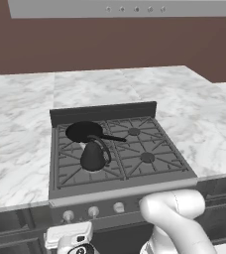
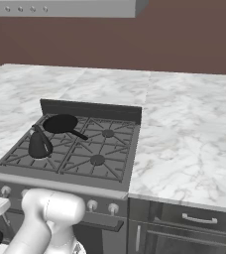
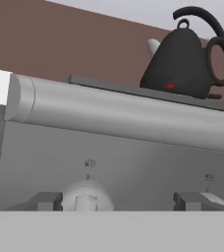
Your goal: Pick the kettle from the counter and place it on a stove burner. Then turn the burner on.
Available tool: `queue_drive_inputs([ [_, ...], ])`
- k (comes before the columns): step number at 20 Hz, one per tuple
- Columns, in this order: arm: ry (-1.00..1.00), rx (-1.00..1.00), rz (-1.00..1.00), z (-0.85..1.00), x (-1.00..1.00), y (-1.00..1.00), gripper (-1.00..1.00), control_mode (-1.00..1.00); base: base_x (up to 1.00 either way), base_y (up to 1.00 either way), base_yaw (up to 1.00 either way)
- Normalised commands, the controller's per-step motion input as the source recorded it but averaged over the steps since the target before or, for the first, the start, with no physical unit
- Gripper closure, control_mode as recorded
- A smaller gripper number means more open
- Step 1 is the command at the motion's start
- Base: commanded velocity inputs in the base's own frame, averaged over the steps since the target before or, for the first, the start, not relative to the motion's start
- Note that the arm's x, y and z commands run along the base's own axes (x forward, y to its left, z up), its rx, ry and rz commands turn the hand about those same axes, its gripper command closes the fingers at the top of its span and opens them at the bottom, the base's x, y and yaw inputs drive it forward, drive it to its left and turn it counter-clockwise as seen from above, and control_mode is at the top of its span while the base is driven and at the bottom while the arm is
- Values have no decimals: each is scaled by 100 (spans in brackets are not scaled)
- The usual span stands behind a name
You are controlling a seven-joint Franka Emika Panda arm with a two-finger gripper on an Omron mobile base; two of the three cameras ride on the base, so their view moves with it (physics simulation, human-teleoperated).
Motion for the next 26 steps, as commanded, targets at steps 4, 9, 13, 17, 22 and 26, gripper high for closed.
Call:
queue_drive_inputs([
  [4,-2,0,0,-1,-18,0,-100,-100,0,0,0],
  [9,0,0,0,0,0,0,-100,-100,0,0,0],
  [13,0,0,0,0,0,0,-100,-100,0,0,0],
  [17,0,0,0,-6,1,0,-100,-100,0,0,0],
  [22,0,0,0,-18,7,0,-100,-100,0,0,0],
  [26,0,0,0,-10,12,0,-100,-100,0,0,0],
])
